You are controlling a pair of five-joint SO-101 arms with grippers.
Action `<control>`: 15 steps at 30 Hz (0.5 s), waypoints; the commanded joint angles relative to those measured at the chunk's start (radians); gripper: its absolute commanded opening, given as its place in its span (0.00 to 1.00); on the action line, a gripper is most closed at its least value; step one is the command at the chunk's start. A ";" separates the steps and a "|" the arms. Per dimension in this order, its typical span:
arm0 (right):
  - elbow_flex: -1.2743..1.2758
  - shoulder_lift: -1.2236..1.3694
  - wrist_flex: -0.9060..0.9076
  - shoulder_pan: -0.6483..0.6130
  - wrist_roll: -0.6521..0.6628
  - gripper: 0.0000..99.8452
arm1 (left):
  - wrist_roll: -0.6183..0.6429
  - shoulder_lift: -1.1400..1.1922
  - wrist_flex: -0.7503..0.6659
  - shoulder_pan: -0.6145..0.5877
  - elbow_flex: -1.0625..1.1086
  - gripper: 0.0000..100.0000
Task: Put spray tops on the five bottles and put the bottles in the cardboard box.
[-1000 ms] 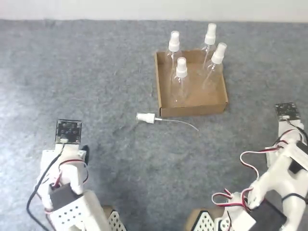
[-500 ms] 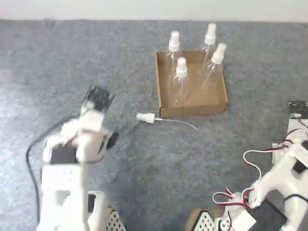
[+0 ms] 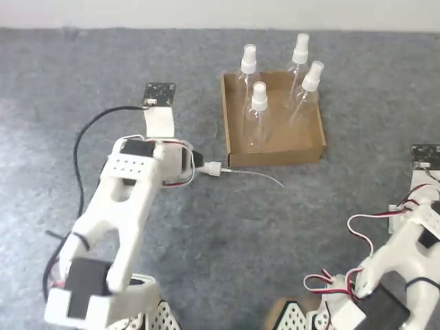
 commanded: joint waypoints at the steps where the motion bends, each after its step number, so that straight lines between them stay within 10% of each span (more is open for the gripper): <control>1: -0.021 -0.001 -0.012 0.007 0.040 0.11 | 0.089 0.089 -0.048 0.021 -0.094 0.27; 15: -0.021 -0.002 -0.012 0.005 0.044 0.11 | 0.092 0.247 -0.038 0.041 -0.147 0.27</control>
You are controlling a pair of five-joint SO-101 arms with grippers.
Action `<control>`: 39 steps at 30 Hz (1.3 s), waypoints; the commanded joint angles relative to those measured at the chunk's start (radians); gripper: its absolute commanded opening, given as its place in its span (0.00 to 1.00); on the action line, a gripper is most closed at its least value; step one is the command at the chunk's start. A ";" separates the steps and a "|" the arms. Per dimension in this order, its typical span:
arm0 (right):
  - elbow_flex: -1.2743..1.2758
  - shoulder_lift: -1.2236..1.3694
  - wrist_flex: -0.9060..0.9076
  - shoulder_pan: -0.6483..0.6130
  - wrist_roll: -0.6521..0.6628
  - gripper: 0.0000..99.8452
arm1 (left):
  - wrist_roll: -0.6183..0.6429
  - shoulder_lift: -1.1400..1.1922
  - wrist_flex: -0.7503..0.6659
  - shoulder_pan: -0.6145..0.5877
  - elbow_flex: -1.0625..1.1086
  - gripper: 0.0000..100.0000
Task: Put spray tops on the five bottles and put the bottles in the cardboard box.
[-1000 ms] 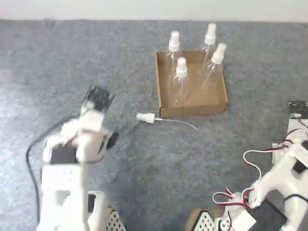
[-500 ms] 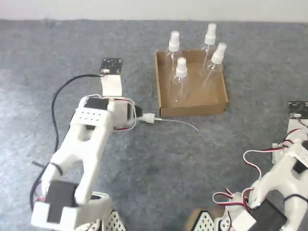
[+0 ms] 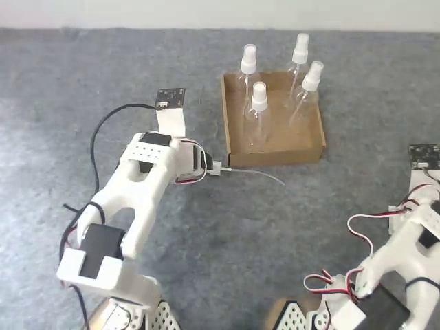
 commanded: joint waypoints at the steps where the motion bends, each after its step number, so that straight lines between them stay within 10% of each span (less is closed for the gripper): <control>1: -0.021 -0.002 -0.012 0.005 0.015 0.11 | -0.005 -0.005 0.002 -0.005 -0.039 0.27; 12: -0.021 -0.004 -0.012 0.005 0.017 0.11 | -0.060 -0.006 0.242 -0.046 -0.259 0.27; 39: -0.018 -0.002 -0.004 0.012 0.017 0.11 | -0.060 0.123 0.091 0.002 -0.220 0.27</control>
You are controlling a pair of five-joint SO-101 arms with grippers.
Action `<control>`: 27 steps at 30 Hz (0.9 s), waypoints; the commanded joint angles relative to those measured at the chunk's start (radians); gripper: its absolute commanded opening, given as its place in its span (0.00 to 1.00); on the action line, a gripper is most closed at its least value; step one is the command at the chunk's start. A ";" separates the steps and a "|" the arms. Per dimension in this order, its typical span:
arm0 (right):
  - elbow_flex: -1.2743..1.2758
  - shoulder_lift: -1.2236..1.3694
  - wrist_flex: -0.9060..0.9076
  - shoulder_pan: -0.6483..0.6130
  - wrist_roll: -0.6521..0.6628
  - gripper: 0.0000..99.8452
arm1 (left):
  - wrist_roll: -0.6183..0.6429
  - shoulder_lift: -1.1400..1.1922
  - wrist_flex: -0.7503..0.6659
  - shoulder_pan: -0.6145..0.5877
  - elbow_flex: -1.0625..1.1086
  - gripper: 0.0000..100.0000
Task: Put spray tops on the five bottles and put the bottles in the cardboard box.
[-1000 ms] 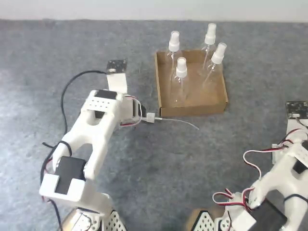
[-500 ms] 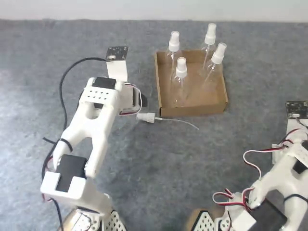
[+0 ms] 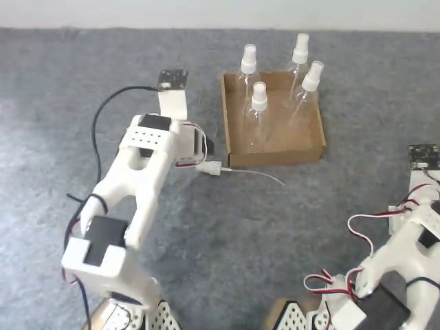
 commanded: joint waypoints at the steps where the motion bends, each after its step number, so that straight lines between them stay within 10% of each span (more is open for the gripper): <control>1: -0.018 -0.005 -0.004 0.012 0.014 0.11 | -0.009 0.074 -0.018 0.008 -0.010 0.27; 18: -0.017 -0.005 -0.004 0.007 0.014 0.11 | -0.272 -0.068 0.255 -0.009 0.018 0.27; 27: -0.014 -0.005 -0.005 0.005 0.014 0.11 | -0.115 -0.247 0.238 -0.034 0.027 0.27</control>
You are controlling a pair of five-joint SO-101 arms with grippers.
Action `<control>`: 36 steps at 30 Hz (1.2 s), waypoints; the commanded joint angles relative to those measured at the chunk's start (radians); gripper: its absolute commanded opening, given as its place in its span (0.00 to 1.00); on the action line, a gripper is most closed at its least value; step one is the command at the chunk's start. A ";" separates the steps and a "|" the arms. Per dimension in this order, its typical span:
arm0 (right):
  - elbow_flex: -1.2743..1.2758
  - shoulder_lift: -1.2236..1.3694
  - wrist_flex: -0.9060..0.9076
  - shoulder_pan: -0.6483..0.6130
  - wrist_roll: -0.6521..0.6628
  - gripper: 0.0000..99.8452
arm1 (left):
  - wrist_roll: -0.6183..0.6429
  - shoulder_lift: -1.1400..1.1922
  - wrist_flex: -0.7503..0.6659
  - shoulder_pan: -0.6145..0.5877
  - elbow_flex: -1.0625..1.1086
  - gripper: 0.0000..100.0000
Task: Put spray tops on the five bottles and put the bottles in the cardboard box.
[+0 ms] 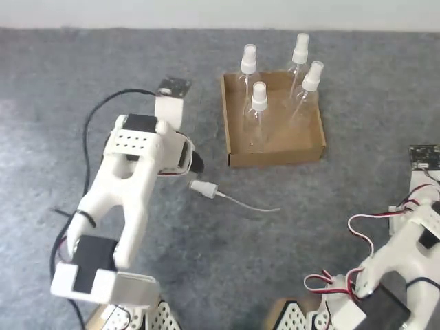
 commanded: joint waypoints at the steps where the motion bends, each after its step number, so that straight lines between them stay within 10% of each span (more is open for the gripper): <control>1: -0.006 -0.005 -0.012 0.001 0.012 0.11 | 0.132 -0.075 -0.008 0.012 -0.002 0.27; 36: 0.008 -0.005 -0.013 0.001 0.012 0.11 | 0.503 -0.075 -0.362 0.166 0.329 0.27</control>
